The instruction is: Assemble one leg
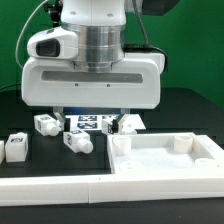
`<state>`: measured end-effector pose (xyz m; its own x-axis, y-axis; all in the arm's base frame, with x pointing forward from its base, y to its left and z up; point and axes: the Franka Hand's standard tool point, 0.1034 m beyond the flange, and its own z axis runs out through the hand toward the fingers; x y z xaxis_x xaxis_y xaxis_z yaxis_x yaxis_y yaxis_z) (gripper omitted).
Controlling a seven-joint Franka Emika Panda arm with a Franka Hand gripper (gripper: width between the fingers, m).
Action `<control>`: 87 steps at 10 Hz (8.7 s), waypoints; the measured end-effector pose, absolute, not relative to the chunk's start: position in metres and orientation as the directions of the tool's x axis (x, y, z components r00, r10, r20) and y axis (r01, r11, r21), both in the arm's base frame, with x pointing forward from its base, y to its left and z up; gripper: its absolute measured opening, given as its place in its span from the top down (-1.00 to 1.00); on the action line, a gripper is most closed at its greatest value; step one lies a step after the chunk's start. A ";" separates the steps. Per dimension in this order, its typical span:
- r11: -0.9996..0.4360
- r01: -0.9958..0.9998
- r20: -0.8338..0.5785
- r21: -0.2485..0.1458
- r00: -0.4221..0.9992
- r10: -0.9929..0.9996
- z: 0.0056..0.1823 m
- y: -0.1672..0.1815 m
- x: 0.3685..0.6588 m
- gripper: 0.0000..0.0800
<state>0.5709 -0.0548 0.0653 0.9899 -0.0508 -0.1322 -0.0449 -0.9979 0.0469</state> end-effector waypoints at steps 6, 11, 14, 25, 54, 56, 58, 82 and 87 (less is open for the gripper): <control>-0.997 0.074 -0.117 0.017 0.991 0.072 0.076 -0.046 0.527 -0.62; -0.996 0.087 -0.119 0.018 0.989 0.084 0.075 -0.049 0.527 -0.62; -0.989 0.149 -0.136 0.014 0.980 0.146 0.069 -0.092 0.510 -0.62; -0.997 0.083 -0.132 0.002 0.988 0.082 0.051 -0.189 0.483 -0.62; -0.961 0.276 -0.124 0.018 0.954 0.272 0.022 -0.199 0.430 0.29; -0.950 0.312 -0.137 0.011 0.942 0.307 0.014 -0.199 0.429 0.29; -0.954 0.301 -0.135 0.015 0.946 0.296 0.014 -0.193 0.432 0.29; -0.961 0.274 -0.716 -0.035 0.664 0.215 0.034 -0.195 0.459 -0.62; -0.972 0.236 -0.716 -0.020 0.675 0.179 0.030 -0.203 0.456 -0.62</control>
Offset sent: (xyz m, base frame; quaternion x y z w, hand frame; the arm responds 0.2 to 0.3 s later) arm -0.0522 0.0461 0.0134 -0.0039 0.0582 -0.1275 0.9901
